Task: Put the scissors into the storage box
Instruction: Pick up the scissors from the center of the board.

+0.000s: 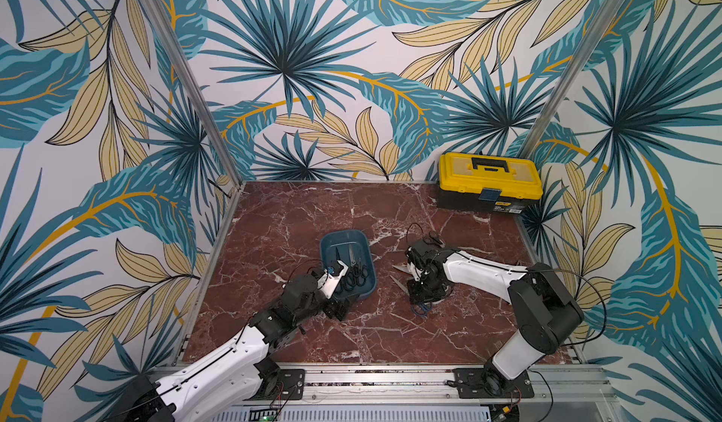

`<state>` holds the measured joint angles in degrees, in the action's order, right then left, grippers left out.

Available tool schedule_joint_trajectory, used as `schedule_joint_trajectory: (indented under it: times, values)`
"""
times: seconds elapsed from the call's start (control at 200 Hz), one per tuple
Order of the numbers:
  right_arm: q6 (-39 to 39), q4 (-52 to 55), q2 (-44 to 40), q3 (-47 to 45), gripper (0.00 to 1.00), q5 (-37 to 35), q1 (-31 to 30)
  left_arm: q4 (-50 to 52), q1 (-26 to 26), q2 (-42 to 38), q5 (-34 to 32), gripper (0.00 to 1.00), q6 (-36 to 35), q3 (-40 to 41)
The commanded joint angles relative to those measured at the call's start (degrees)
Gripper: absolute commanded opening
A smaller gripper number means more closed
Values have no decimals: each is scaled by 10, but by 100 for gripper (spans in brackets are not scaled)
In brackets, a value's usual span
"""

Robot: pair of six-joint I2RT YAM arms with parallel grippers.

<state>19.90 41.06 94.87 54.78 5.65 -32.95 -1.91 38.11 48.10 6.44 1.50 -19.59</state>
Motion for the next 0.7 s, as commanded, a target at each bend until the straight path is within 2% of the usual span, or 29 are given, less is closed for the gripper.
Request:
schedule_joint_trajectory:
  times: [0.0,0.16,0.341,0.576,0.697]
  values:
    - [2,29,-22,-23,51,12,-6,-10,1,4,-3,100,-1,7]
    - [-3,36,-34,-21,52,19,-6,-10,0,6,-1,100,0,6]
    - [-27,53,4,-9,46,-33,-11,-9,1,5,-2,100,1,6]
    - [-29,51,4,-19,42,-52,-21,-10,0,8,-5,100,1,5]
    - [-22,42,29,-17,28,-71,-39,-10,1,11,-5,100,1,3]
